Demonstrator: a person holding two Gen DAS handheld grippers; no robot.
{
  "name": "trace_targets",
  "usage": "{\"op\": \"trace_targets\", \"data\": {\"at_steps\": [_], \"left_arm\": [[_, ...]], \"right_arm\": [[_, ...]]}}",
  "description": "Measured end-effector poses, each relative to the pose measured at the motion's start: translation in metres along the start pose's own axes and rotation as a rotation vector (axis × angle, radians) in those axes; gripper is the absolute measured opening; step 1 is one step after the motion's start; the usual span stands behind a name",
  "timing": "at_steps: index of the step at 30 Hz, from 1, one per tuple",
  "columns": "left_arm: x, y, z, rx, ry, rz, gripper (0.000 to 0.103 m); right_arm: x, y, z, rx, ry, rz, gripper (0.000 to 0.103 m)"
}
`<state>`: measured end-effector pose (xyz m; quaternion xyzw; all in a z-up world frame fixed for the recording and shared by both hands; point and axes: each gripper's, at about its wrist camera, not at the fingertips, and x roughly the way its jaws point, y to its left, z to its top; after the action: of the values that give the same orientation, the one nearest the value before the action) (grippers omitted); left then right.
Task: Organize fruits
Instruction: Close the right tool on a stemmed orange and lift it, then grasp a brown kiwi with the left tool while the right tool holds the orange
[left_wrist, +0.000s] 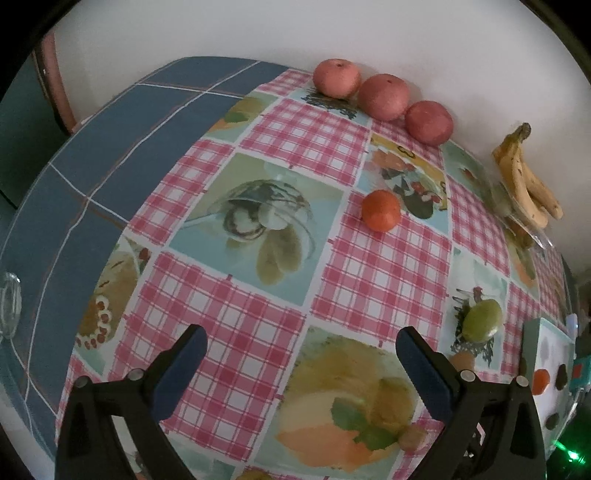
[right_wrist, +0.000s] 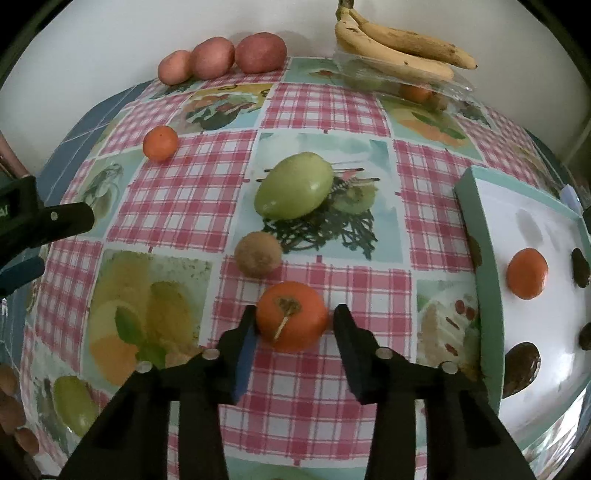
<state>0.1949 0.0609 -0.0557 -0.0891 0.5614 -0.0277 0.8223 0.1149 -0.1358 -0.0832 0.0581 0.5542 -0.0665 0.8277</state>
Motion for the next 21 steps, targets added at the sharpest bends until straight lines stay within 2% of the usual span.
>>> {"op": "trace_targets", "data": {"at_steps": [5, 8, 11, 14, 17, 18, 21], "left_arm": [[0.008, -0.002, -0.002, -0.010, 0.047, -0.056, 0.103], [0.009, -0.008, -0.004, 0.012, 0.048, -0.039, 0.103], [0.006, -0.015, -0.006, 0.025, 0.031, -0.043, 0.103], [0.006, -0.020, -0.007, 0.009, 0.043, -0.069, 0.103], [0.006, -0.027, -0.010, 0.009, 0.039, -0.076, 0.101], [0.006, -0.031, -0.011, 0.018, 0.037, -0.074, 0.100], [0.007, -0.043, -0.015, 0.050, 0.043, -0.100, 0.087]], "right_arm": [[-0.004, -0.006, -0.005, -0.022, 0.003, 0.016, 0.037], [-0.006, -0.010, -0.006, -0.026, 0.009, 0.025, 0.037], [-0.011, -0.018, -0.009, 0.000, 0.018, 0.002, 0.037], [-0.018, -0.036, -0.006, 0.065, 0.013, 0.024, 0.037], [-0.036, -0.046, -0.001, 0.075, -0.032, 0.032, 0.036], [-0.043, -0.047, 0.001, 0.068, -0.055, 0.029, 0.036], [-0.065, -0.058, 0.006, 0.060, -0.120, 0.014, 0.037]]}}
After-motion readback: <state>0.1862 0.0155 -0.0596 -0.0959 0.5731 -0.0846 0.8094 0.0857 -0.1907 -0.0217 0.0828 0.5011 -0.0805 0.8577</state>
